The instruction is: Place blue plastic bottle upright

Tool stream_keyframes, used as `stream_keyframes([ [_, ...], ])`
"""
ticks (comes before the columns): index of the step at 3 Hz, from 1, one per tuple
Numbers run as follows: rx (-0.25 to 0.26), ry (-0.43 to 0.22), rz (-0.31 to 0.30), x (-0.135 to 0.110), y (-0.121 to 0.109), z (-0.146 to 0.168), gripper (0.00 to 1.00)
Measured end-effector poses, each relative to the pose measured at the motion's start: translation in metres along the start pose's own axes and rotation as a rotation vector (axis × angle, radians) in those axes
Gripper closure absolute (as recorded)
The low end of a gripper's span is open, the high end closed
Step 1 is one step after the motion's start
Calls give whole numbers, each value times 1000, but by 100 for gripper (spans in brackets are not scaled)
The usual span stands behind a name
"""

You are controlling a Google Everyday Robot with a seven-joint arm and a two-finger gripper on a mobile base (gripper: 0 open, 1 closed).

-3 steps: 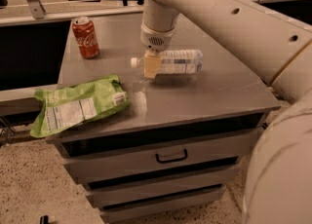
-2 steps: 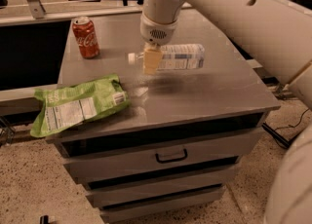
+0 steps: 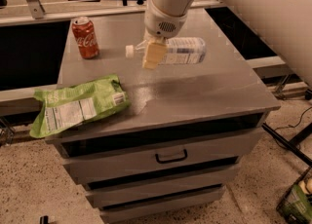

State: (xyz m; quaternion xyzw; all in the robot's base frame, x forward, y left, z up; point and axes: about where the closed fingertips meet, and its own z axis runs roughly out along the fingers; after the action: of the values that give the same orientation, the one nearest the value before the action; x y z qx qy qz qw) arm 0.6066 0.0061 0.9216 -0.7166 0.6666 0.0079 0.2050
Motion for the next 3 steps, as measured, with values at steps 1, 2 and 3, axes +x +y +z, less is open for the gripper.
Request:
stream_keyframes([
  [1, -1, -35, 11, 5, -3, -1, 100],
  [2, 34, -130, 58, 16, -9, -17, 100],
  [3, 85, -267, 106, 28, -10, -40, 100],
])
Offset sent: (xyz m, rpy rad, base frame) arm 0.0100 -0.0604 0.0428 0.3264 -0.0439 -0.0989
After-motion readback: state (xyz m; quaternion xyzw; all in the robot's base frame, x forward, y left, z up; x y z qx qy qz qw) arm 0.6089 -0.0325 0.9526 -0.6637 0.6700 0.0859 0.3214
